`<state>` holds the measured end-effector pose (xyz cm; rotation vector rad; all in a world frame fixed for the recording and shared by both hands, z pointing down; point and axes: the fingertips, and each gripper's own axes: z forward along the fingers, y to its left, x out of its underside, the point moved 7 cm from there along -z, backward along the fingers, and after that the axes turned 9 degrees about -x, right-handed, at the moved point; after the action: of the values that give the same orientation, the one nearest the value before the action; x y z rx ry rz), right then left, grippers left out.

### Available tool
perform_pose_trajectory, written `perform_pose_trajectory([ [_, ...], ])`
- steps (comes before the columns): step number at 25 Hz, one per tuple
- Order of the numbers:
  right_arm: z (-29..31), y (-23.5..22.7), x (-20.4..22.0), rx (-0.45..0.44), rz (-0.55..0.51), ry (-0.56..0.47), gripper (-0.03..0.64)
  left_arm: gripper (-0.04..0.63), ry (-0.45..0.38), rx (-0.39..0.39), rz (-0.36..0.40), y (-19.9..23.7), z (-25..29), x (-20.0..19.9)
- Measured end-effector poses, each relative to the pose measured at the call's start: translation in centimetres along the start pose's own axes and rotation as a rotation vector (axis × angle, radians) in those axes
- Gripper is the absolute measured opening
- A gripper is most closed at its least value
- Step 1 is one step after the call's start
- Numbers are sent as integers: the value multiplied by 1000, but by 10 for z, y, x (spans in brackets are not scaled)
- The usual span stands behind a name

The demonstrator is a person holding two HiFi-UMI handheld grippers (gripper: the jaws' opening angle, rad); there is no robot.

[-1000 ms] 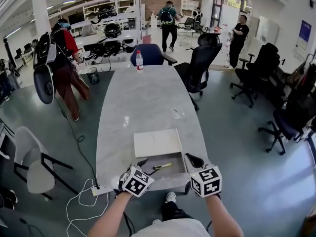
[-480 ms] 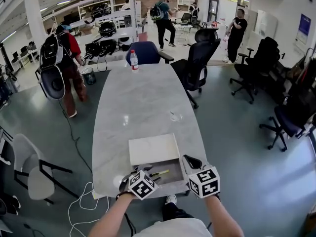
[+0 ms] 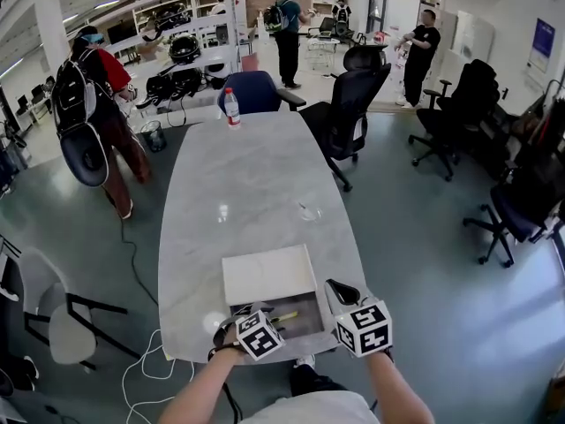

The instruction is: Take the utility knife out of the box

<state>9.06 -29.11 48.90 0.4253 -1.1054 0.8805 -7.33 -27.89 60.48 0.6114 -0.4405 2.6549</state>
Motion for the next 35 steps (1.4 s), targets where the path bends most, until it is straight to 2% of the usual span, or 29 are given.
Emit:
perform_pose_trajectory([
  [10,12,-17,-2,4,16,7,5,245,75,64,38,3,21,5],
  [16,22,-21,-1,-11,23,16,5,232,78,95,45,5,23,5],
  [23,28,-21,-5,-28,18,11,5,159,80,92,31,9,22,5],
  [35,28,-20,0,-33,17,19,5,89,80,102,16,7,25,4],
])
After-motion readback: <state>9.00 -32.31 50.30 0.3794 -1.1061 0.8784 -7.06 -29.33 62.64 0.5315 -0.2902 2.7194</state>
